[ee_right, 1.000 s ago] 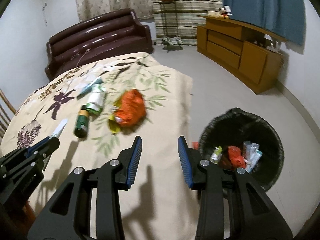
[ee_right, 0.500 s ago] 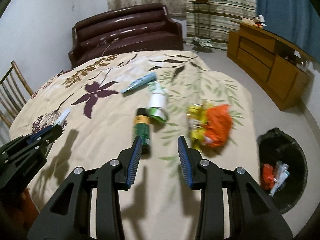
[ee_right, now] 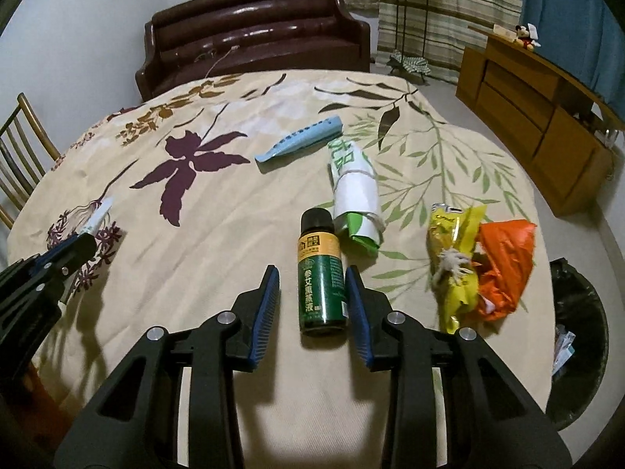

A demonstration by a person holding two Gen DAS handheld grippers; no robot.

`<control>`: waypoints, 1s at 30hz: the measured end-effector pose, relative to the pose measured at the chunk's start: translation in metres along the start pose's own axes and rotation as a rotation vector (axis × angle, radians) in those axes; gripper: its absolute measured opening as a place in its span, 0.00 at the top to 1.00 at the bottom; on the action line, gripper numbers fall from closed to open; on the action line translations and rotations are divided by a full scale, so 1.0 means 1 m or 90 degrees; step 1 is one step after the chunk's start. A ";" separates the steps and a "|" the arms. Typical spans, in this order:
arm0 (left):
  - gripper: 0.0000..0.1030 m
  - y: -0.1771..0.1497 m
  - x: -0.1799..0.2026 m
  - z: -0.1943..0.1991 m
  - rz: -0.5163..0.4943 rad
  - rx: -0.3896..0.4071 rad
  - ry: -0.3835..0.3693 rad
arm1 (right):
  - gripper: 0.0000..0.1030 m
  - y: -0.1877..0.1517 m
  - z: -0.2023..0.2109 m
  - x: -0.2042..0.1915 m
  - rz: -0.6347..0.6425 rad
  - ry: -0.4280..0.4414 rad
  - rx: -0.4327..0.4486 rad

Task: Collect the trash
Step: 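Grasp the green spray can with the right gripper while the left holds the tube, then carry the tube and spray can over the bin and open both grippers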

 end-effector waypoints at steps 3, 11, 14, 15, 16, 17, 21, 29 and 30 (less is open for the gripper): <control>0.83 -0.002 0.000 -0.001 0.002 -0.004 -0.005 | 0.77 0.000 -0.004 0.000 0.006 -0.008 -0.009; 0.83 -0.006 0.007 0.004 0.004 -0.004 -0.017 | 0.77 -0.004 0.003 -0.004 0.010 -0.006 0.001; 0.83 -0.006 0.015 0.009 0.002 0.000 -0.024 | 0.77 -0.007 0.014 -0.004 0.010 -0.004 0.014; 0.83 -0.006 0.019 0.012 0.000 0.002 -0.028 | 0.77 -0.008 0.018 -0.003 0.010 -0.006 0.018; 0.83 -0.006 0.022 0.013 -0.001 0.003 -0.031 | 0.77 -0.008 0.022 -0.001 0.009 -0.008 0.023; 0.83 -0.006 0.026 0.015 -0.004 0.005 -0.034 | 0.77 -0.009 0.028 0.002 0.005 -0.008 0.029; 0.83 -0.006 0.045 0.025 -0.013 0.012 -0.052 | 0.77 -0.013 0.047 0.017 -0.009 -0.019 0.050; 0.83 -0.007 0.108 0.046 -0.050 0.023 -0.110 | 0.77 -0.028 0.088 0.068 -0.044 -0.071 0.084; 0.83 -0.007 0.115 0.047 -0.054 0.024 -0.115 | 0.77 -0.031 0.094 0.079 -0.053 -0.081 0.088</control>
Point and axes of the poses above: each gripper's, at about its wrist camera, not at the fingertips, and z roughly against the way its jaws point, x to its right, y to its top, the point moved 9 cm from there along -z, roughly the way its jaws point, and after that the axes turned 8 degrees about y, right-handed, at the moved point
